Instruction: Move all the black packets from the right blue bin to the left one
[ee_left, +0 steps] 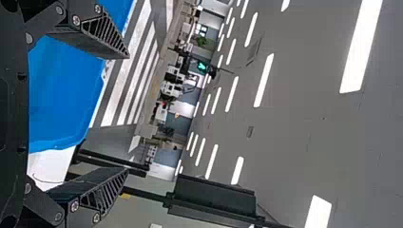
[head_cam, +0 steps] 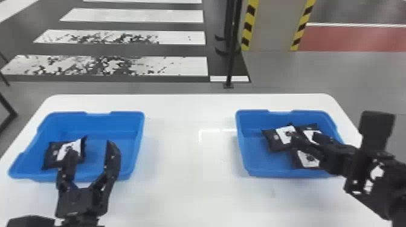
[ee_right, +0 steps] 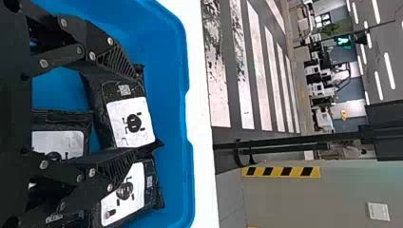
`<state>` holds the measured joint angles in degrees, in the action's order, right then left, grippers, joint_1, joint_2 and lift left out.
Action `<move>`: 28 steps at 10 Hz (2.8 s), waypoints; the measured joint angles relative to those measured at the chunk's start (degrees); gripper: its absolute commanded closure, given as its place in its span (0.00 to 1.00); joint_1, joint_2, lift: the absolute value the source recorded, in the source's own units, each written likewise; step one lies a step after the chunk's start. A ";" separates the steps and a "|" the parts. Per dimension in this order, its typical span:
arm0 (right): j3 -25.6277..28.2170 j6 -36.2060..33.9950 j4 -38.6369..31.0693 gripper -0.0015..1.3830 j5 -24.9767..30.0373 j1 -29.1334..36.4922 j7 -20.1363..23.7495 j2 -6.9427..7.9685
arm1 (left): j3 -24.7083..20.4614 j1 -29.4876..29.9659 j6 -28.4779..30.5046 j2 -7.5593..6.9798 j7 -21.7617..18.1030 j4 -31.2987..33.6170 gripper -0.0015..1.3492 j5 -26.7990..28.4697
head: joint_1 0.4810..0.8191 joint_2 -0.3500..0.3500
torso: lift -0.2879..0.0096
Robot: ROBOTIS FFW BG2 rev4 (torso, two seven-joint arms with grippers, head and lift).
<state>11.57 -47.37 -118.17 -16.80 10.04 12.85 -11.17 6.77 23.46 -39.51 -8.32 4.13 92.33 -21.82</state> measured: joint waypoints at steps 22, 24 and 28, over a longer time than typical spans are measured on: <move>-8.04 5.80 29.84 0.91 -5.83 -18.07 8.76 -2.76 | -0.58 0.60 0.98 0.06 -0.36 -0.01 0.16 0.02 | 0.63 0.56 | 0.40; -7.53 8.26 27.04 0.91 -8.67 -16.34 8.85 -2.71 | -0.47 0.51 -1.77 0.14 -0.31 -0.01 0.16 -0.07 | 0.63 0.57 | 0.40; -6.33 10.52 22.74 0.91 -15.10 -13.07 10.33 -2.63 | 1.66 0.06 -5.60 -0.21 -0.10 0.04 0.16 -2.04 | 0.63 0.59 | 0.40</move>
<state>5.24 -36.86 -95.43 -31.89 -3.03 23.18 -13.80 8.43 23.52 -45.12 -8.53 4.02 92.37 -23.86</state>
